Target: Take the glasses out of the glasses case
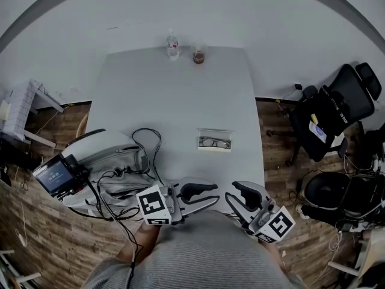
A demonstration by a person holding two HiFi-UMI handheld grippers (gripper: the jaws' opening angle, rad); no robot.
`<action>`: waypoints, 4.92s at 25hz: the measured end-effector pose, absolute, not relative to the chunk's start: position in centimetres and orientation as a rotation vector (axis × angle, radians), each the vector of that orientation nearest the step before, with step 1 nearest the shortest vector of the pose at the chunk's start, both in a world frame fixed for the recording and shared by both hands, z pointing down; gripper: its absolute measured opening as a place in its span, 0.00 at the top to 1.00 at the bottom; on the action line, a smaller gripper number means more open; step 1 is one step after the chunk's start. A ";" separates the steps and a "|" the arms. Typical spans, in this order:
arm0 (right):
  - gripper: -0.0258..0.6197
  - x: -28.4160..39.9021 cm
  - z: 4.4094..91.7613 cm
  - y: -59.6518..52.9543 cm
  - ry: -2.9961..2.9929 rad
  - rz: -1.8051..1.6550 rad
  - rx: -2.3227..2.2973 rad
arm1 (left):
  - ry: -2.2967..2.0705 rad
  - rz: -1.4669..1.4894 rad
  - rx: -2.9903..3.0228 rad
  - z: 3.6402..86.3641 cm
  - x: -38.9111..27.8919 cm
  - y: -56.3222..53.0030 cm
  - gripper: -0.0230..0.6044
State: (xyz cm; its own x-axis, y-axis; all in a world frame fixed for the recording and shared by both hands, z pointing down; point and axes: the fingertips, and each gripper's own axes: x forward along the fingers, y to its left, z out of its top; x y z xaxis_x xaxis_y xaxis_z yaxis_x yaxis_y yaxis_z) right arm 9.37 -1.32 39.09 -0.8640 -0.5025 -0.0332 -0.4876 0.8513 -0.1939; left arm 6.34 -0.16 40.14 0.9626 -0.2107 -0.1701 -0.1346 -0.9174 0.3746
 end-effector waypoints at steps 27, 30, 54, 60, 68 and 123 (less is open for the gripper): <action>0.77 9.3 43.7 -7.1 3.097 -0.274 -0.831 | -0.402 -0.144 2.760 44.4 5.5 -4.2 0.81; 0.77 9.3 44.4 -8.0 3.056 -0.313 -0.837 | -0.414 -0.139 2.765 45.0 5.4 -5.0 0.81; 0.77 9.7 48.4 -11.9 2.959 -0.509 -0.924 | -0.534 -0.071 2.779 45.9 4.1 -7.9 0.81; 0.76 9.4 53.0 -13.7 3.149 -0.526 -0.957 | -0.526 -0.048 2.782 46.4 4.0 -7.4 0.81; 0.73 8.6 59.9 -16.0 3.433 -0.519 -1.095 | -0.514 -0.051 2.772 47.0 4.1 -7.0 0.81; 0.78 7.4 75.2 -22.0 4.220 -0.070 -0.660 | -0.408 0.305 2.661 57.6 9.1 -9.1 0.82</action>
